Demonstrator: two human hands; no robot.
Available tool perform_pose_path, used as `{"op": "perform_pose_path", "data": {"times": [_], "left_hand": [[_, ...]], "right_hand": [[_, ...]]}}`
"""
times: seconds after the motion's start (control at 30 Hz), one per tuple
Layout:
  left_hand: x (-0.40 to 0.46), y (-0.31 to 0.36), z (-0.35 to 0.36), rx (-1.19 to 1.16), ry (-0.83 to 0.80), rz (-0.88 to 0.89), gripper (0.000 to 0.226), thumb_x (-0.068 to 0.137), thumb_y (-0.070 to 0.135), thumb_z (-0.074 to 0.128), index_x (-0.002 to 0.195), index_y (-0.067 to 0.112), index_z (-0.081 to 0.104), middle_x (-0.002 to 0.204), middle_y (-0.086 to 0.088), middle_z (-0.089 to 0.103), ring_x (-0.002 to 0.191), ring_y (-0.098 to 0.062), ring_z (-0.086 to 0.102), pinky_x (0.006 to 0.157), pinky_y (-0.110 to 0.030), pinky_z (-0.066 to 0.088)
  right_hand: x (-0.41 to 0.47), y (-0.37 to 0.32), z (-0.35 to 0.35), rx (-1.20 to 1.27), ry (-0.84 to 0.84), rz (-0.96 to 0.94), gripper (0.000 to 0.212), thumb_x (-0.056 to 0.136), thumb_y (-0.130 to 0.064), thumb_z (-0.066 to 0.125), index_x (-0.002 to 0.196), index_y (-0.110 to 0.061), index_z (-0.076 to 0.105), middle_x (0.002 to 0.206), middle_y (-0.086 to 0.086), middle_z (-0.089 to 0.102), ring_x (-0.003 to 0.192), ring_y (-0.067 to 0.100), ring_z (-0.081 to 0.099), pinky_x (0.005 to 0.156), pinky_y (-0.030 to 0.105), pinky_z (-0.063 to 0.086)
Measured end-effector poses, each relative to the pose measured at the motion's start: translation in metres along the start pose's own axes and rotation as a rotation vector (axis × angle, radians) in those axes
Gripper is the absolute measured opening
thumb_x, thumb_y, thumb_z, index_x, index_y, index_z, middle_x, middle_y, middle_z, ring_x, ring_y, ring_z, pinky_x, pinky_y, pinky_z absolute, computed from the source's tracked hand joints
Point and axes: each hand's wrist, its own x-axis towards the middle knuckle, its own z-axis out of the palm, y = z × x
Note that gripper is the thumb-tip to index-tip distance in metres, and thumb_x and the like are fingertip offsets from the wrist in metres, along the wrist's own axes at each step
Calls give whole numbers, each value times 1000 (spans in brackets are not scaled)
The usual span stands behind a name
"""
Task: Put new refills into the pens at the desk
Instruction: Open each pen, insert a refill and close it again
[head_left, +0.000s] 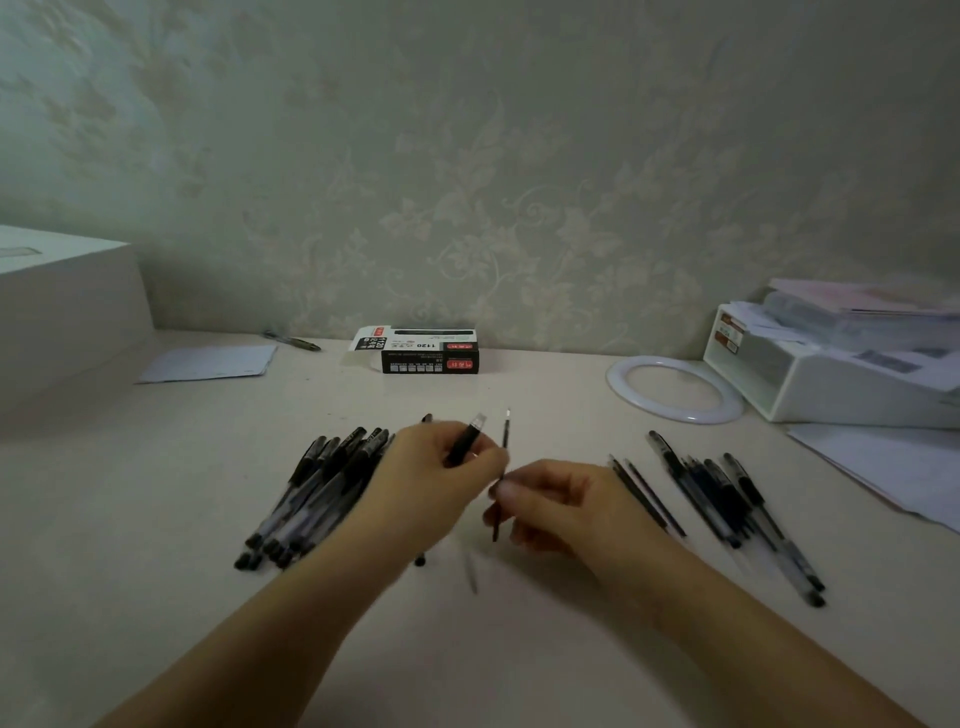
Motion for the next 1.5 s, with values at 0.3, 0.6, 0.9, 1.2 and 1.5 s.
{"op": "perform_pose_path", "data": {"times": [0.3, 0.6, 0.9, 1.2, 1.5], "left_hand": [[0, -4, 5, -153, -235, 23, 14, 97, 37, 48, 100, 36, 61, 64, 7, 57, 45, -4, 38, 41, -14, 32], [-4, -3, 7, -126, -334, 35, 13, 97, 36, 50, 95, 36, 63, 77, 4, 69, 48, -7, 44, 44, -13, 37], [-4, -4, 7, -149, -338, 54, 10, 95, 36, 53, 92, 33, 62, 79, 4, 68, 48, -7, 43, 44, -14, 37], [-3, -5, 6, -143, -335, 48, 12, 96, 36, 52, 92, 35, 63, 79, 6, 69, 49, -8, 44, 44, -15, 37], [-4, -8, 10, -198, -332, 40, 10, 94, 36, 56, 99, 28, 55, 78, 1, 70, 49, -10, 44, 45, -13, 38]], "right_hand": [[6, -6, -15, 313, 335, -66, 28, 103, -21, 45, 90, -5, 65, 86, 13, 75, 66, 13, 66, 61, 21, 54], [4, -11, -20, 568, 356, -102, 27, 103, -19, 45, 98, 2, 61, 95, 17, 75, 75, 16, 73, 64, 19, 57], [6, -8, -19, 569, 347, -112, 24, 104, -18, 41, 101, 1, 56, 93, 18, 75, 75, 18, 73, 64, 21, 58], [7, -4, -23, 537, 334, -128, 24, 104, -19, 42, 95, -2, 57, 93, 18, 75, 76, 19, 73, 65, 21, 58], [5, 3, -18, -162, 279, -191, 14, 88, -43, 64, 85, -33, 74, 81, -11, 72, 66, 0, 62, 66, 17, 51]]}}
